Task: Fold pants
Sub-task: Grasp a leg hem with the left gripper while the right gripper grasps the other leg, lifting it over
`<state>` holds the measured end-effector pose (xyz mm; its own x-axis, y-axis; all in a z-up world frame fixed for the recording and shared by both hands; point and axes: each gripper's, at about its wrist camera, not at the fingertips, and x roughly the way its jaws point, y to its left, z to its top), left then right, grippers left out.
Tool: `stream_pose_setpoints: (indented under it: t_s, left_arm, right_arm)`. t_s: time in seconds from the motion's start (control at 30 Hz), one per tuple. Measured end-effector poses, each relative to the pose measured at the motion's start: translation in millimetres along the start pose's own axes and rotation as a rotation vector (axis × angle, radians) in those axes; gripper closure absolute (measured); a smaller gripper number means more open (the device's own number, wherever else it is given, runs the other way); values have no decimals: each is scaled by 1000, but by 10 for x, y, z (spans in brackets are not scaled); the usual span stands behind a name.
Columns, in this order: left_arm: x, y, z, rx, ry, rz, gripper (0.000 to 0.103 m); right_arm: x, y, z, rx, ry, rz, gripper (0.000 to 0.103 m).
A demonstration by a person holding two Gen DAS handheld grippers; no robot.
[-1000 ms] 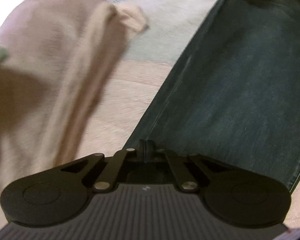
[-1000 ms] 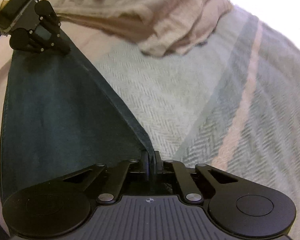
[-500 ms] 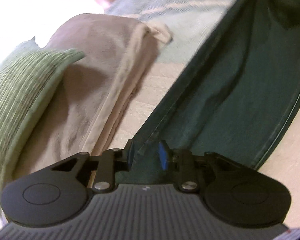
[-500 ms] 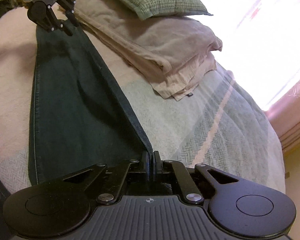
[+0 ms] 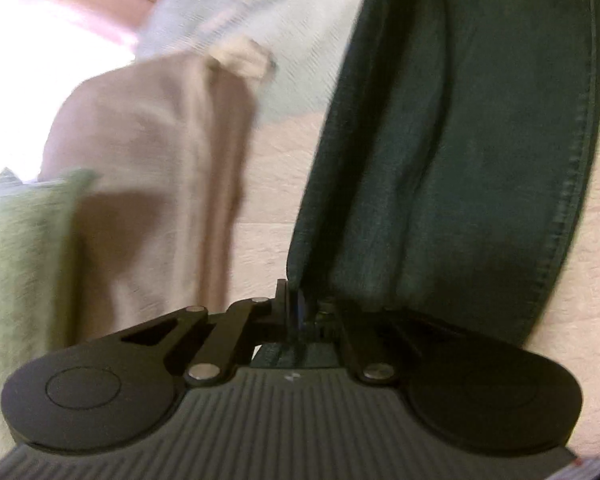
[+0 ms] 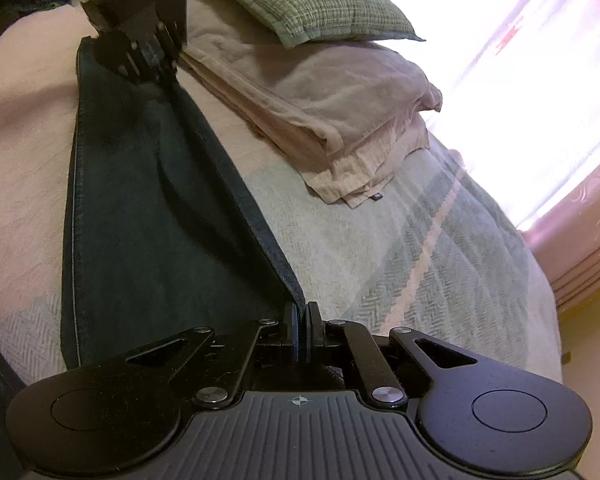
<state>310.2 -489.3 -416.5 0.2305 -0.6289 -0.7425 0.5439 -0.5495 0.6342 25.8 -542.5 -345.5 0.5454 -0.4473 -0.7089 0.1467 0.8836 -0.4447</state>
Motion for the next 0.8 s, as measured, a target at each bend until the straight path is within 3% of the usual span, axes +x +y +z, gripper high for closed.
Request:
stream_pose_setpoints:
  t_s: [0.1, 0.23, 0.3, 0.4, 0.5, 0.57, 0.67, 0.7, 0.73, 0.77, 0.8]
  left_arm:
    - [-674, -215, -114, -126, -28, 98, 100]
    - [-1579, -877, -204, -287, 0, 148, 100]
    - [-1953, -1275, -243, -421, 43, 115, 100]
    - [-2310, -1987, -306, -674, 171, -8, 99]
    - [-2373, -2614, -362, -835, 318, -113, 94]
    - [-2389, -2776, -444, -995, 380, -191, 94]
    - [-2548, -2643, -674, -1346, 325, -219, 93]
    - [-2561, -2565, -720, -1434, 300, -211, 81]
    - [-2585, -2497, -802, -1531, 279, -192, 66]
    - [-2584, -2433, -882, -1622, 260, -170, 64]
    - [-2534, -2342, -933, -1692, 243, -158, 64]
  right_arm:
    - [-229, 103, -28, 15, -25, -31, 103]
    - [-828, 512, -186, 4, -58, -63, 103]
    - [-1160, 793, -340, 24, -50, -43, 103]
    - [-1580, 1306, -668, 37, 7, 14, 103]
    - [-1694, 1762, -1056, 144, 229, 113, 98]
    - [-1685, 1889, -1334, 270, 383, 168, 98]
    - [-1785, 1643, -1732, 582, 448, 166, 95]
    - [-1822, 1487, -1848, 698, 443, 158, 91]
    - [-1868, 1313, -1980, 830, 422, 146, 77]
    - [-1918, 1123, -2125, 973, 383, 122, 62]
    - [-1960, 968, -2254, 1092, 344, 93, 58]
